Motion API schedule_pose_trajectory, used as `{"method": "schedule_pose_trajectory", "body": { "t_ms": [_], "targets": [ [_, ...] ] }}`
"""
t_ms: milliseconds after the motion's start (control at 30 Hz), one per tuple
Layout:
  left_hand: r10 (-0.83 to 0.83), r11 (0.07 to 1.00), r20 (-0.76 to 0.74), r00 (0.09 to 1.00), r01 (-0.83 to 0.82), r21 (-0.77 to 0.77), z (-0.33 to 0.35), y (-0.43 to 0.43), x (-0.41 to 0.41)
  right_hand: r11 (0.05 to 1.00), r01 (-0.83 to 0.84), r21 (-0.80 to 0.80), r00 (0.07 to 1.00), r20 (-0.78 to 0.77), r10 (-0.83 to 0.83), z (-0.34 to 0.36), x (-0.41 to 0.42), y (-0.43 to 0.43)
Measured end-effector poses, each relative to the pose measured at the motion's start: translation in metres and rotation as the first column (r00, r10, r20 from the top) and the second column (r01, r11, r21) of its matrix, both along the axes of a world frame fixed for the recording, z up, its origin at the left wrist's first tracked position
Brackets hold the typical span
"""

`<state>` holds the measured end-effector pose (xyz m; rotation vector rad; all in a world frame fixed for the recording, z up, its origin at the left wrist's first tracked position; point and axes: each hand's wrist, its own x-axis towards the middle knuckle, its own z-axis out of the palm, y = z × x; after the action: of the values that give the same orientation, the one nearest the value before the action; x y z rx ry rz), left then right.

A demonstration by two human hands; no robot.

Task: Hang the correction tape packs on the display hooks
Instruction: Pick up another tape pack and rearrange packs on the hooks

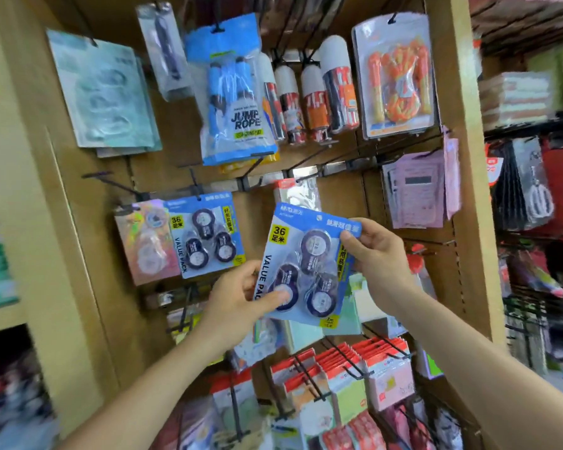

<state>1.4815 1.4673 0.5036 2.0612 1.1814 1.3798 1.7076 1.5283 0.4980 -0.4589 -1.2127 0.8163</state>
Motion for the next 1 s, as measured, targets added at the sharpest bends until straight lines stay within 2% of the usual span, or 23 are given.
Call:
{"method": "schedule_pose_trajectory", "body": {
  "t_ms": [167,267,400,500,567,633,700,767,833,900,1000],
  "targets": [
    [0.094,0.992,0.185,0.978,-0.107,0.062,0.000,-0.019,-0.040,0.995,-0.096,0.036,0.995,0.037,0.095,0.011,-0.035,0.000],
    [0.124,0.987,0.311,0.942,-0.148,0.055,0.006,-0.028,-0.060,0.985,-0.170,0.034,0.971,0.176,0.162,0.021,-0.057,0.001],
    [0.132,0.989,0.466,0.875,-0.148,-0.002,0.013,-0.032,-0.072,0.963,-0.271,0.004,0.887,0.390,0.248,0.035,-0.095,0.000],
    [0.142,0.989,0.484,0.863,-0.147,-0.028,0.016,-0.032,-0.078,0.947,-0.319,0.039,0.880,0.383,0.280,0.047,-0.121,-0.003],
    [0.219,0.965,0.414,0.883,-0.260,0.044,0.016,-0.031,-0.089,0.938,-0.343,0.056,0.886,0.350,0.303,0.051,-0.130,-0.004],
    [0.352,0.873,0.322,0.879,-0.432,0.226,0.015,-0.033,-0.109,0.943,-0.323,0.086,0.904,0.322,0.281,0.053,-0.134,-0.001],
    [0.487,0.722,0.247,0.838,-0.545,0.425,0.018,-0.040,-0.131,0.951,-0.294,0.098,0.925,0.280,0.257,0.054,-0.137,0.004],
    [0.687,0.457,0.160,0.709,-0.593,0.663,0.024,-0.047,-0.149,0.961,-0.261,0.095,0.932,0.286,0.225,0.053,-0.140,0.008],
    [0.800,0.226,0.106,0.590,-0.460,0.859,0.027,-0.045,-0.165,0.965,-0.244,0.094,0.930,0.306,0.205,0.050,-0.145,0.011],
    [0.851,0.139,0.076,0.520,-0.362,0.922,0.029,-0.040,-0.181,0.965,-0.244,0.093,0.929,0.307,0.206,0.045,-0.150,0.015],
    [0.893,0.144,0.038,0.449,-0.365,0.920,0.024,-0.033,-0.198,0.966,-0.244,0.090,0.935,0.287,0.209,0.037,-0.154,0.020]
  ]
}}
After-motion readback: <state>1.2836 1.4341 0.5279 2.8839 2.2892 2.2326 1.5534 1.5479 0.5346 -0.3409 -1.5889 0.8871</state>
